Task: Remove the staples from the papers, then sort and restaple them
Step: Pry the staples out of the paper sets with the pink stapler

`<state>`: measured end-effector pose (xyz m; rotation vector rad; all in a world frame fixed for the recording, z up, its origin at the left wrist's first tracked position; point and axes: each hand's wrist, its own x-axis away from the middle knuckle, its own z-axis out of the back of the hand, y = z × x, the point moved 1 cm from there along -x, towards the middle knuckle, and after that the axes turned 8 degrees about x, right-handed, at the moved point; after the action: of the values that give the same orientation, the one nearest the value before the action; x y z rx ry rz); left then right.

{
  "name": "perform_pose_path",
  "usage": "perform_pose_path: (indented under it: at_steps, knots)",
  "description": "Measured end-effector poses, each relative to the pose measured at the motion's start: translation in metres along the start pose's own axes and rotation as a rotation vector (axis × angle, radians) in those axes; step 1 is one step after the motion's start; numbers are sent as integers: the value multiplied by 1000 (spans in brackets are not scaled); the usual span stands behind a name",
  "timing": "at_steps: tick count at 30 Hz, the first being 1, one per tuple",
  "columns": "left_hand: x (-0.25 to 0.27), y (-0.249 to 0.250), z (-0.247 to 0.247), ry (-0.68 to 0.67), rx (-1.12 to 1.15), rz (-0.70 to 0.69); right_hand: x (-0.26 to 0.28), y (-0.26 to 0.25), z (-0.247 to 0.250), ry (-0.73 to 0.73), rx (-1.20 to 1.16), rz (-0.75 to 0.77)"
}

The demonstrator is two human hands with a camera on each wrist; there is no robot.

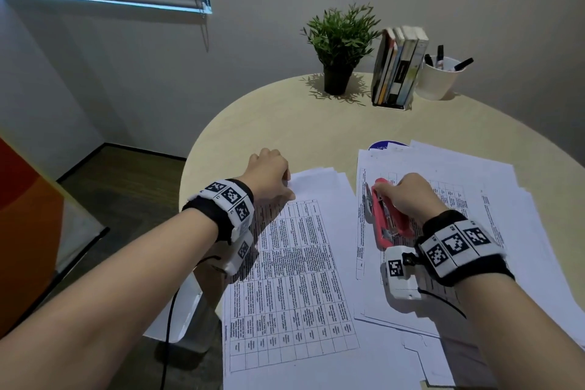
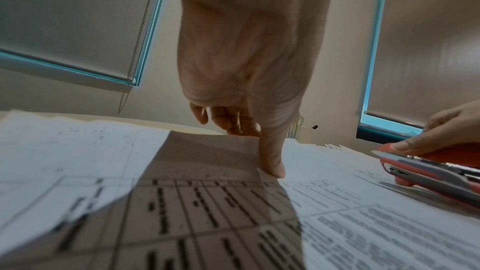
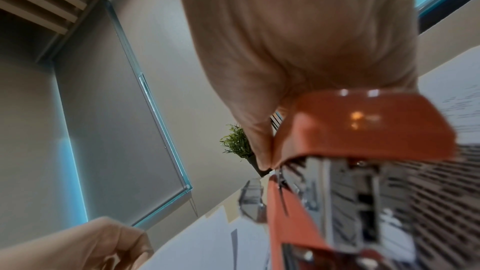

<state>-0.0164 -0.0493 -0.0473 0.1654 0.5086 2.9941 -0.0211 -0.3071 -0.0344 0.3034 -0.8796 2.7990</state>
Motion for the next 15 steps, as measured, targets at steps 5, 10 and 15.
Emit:
perform_pose_path:
  at_steps: [5, 10, 15]
  knots:
    - [8, 2, 3, 14, 204, -31, 0, 0, 0, 15, 9, -1]
    - [19, 14, 6, -125, 481, -48, -1, -1, 0, 11, 9, 1]
    - [25, 22, -3, -169, 332, -71, 3, -5, 0, 17, -20, -3]
